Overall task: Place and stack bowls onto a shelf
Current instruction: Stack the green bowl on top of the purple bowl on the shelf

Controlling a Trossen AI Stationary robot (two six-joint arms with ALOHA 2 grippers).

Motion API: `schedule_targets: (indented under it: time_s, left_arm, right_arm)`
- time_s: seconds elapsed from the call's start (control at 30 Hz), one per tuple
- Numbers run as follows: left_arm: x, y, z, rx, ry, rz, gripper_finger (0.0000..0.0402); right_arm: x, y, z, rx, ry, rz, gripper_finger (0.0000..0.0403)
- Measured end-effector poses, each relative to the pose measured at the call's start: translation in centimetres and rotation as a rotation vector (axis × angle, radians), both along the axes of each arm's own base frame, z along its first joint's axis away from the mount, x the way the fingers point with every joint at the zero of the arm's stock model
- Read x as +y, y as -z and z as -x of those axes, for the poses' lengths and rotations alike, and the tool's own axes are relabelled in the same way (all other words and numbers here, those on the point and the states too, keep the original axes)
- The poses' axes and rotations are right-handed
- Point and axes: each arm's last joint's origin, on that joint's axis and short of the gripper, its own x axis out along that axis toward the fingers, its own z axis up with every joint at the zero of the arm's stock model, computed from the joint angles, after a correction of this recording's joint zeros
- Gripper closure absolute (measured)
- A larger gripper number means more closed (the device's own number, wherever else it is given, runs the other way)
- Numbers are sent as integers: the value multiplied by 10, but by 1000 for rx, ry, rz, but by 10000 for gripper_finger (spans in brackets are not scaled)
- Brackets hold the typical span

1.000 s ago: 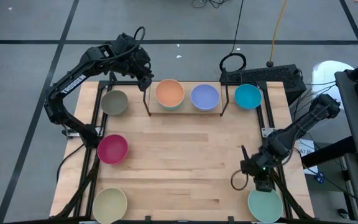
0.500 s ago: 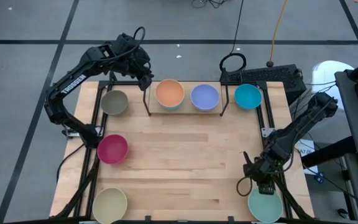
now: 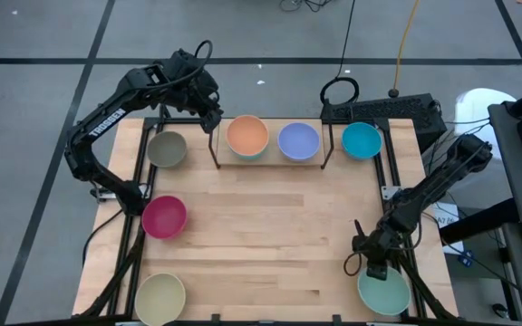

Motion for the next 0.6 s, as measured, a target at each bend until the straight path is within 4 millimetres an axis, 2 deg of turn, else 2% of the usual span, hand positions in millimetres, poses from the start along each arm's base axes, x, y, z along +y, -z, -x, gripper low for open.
schedule_targets:
  time_s: [0.1,0.17,0.4,0.6]
  left_arm:
    - [0,0,0,0,0,0,289]
    - [0,0,0,-1,0,0,289]
    - [0,0,0,-6,-13,10,289]
    - [0,0,0,-8,-16,12,289]
  right_arm:
    - [0,4,0,17,31,-40,367]
    - [0,5,0,15,46,-48,392]
    - [-1,1,-5,-13,69,-68,400]
    - [-7,-21,-23,-125,140,-109,401]
